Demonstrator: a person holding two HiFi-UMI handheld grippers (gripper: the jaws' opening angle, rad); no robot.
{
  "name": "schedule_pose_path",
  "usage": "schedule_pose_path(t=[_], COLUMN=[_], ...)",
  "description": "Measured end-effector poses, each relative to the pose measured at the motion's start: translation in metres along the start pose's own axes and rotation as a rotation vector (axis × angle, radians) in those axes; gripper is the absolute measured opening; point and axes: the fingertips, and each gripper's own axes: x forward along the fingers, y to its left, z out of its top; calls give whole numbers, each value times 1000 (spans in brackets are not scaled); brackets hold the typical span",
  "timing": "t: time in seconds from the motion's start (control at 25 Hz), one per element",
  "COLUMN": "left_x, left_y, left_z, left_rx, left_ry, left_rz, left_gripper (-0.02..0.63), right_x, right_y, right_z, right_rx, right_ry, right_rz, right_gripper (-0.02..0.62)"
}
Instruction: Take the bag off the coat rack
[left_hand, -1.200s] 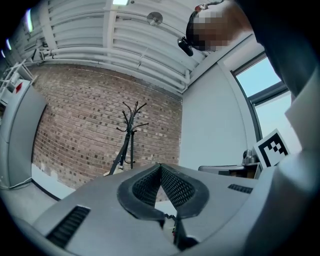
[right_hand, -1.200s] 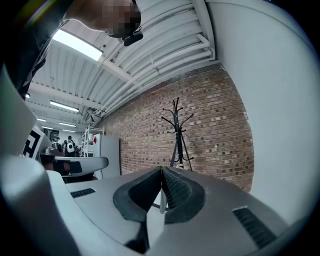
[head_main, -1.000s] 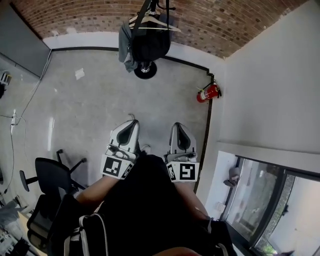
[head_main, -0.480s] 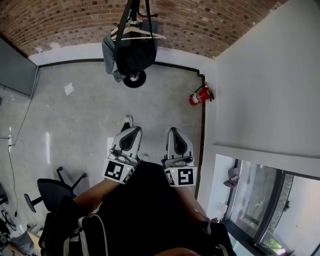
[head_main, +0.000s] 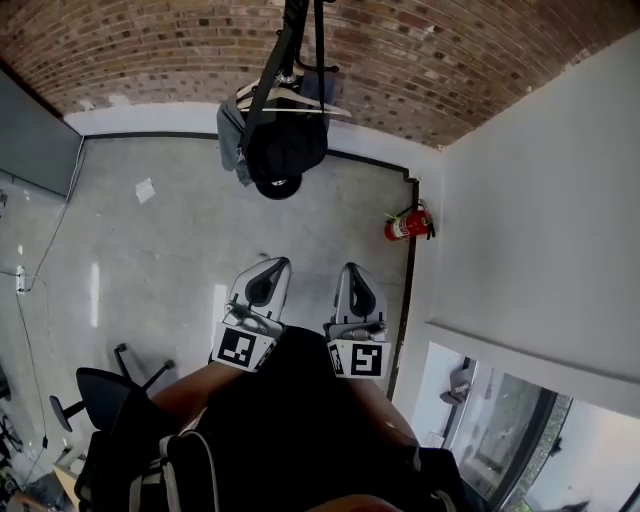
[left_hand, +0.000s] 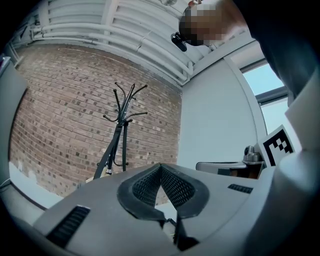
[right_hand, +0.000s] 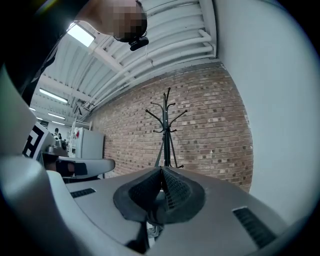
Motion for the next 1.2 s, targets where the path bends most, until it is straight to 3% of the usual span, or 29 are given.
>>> schedule_pose_path(t=[0.4,0.84,1.2], left_x=[24,70,84], left_y=[76,147,197], left_z=[11,28,32], left_rx=[-18,-34,-51], left_ry=[7,-1,-12], left_rz=[41,-6,20], left_gripper=[18,18,18], right_x=[84,174,224], right_y=[18,34,47], right_z=[12,21,-6], right_rx=[-29,-58,-60], right_ry=[-1,8,93], right_rz=[18,-1,1], right_gripper=[18,18,18])
